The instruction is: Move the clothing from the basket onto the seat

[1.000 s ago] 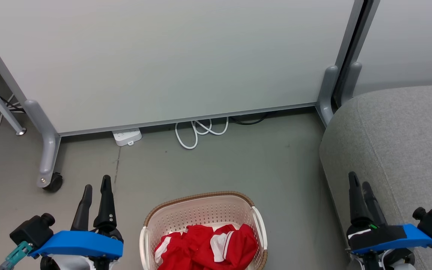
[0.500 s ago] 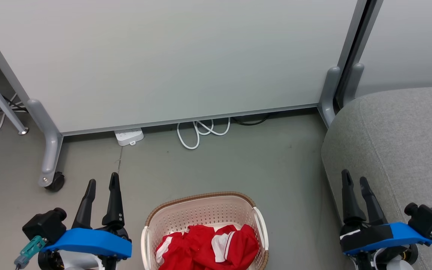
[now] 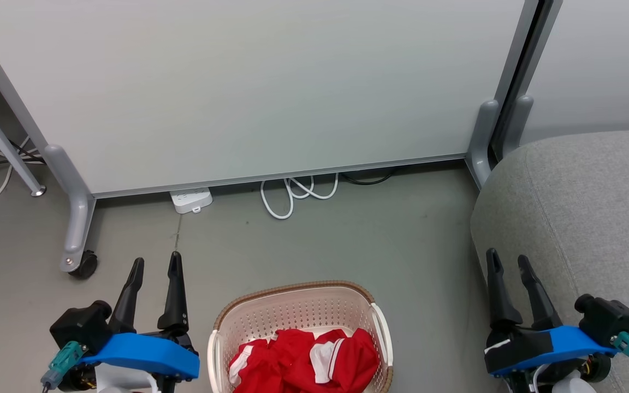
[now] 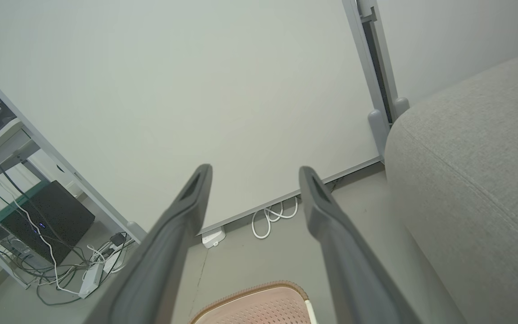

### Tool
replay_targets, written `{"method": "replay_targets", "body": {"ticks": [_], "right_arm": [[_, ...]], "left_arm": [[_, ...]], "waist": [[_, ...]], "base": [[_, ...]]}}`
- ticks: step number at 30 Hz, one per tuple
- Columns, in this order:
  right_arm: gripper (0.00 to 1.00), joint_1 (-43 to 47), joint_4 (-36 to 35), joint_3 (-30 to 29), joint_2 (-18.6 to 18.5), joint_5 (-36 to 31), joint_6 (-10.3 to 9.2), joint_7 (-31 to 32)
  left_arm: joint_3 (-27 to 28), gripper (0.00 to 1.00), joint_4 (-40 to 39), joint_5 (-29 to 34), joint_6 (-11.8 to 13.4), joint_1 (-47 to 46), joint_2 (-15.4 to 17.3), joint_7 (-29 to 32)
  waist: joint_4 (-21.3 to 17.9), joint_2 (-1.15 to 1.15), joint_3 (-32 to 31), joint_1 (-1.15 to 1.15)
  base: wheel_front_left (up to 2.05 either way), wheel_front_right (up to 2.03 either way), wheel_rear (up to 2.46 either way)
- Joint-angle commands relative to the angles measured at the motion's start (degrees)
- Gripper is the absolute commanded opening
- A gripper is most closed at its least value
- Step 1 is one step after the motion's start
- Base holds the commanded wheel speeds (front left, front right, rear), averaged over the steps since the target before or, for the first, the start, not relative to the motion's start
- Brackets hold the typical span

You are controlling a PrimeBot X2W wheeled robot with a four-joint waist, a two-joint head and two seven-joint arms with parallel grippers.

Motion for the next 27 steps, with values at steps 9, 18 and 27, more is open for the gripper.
{"method": "replay_targets", "body": {"ticks": [9, 18, 27], "right_arm": [[1.0, -1.4, 0.2, 0.7, -0.3, -5.4, 0.12, -1.6], [1.0, -1.5, 0.7, 1.1, -0.3, -9.9, 0.12, -2.7], [1.0, -1.6, 1.3, 1.4, -0.3, -13.9, 0.13, -3.6]], "left_arm": [[-0.5, 1.0, 0.3, 5.2, 0.3, -1.4, 0.4, -1.6], [-0.9, 1.0, 1.2, 9.2, 0.5, -1.8, 0.5, -2.7], [-1.3, 1.0, 2.2, 12.8, 0.7, -2.3, 0.5, -3.6]], "waist": [[0.3, 0.0, 0.1, 0.0], [0.6, 0.0, 0.1, 0.0], [0.8, 0.0, 0.0, 0.0]], "base": [[0.0, 0.0, 0.0], [0.0, 0.0, 0.0], [0.0, 0.0, 0.0]]}}
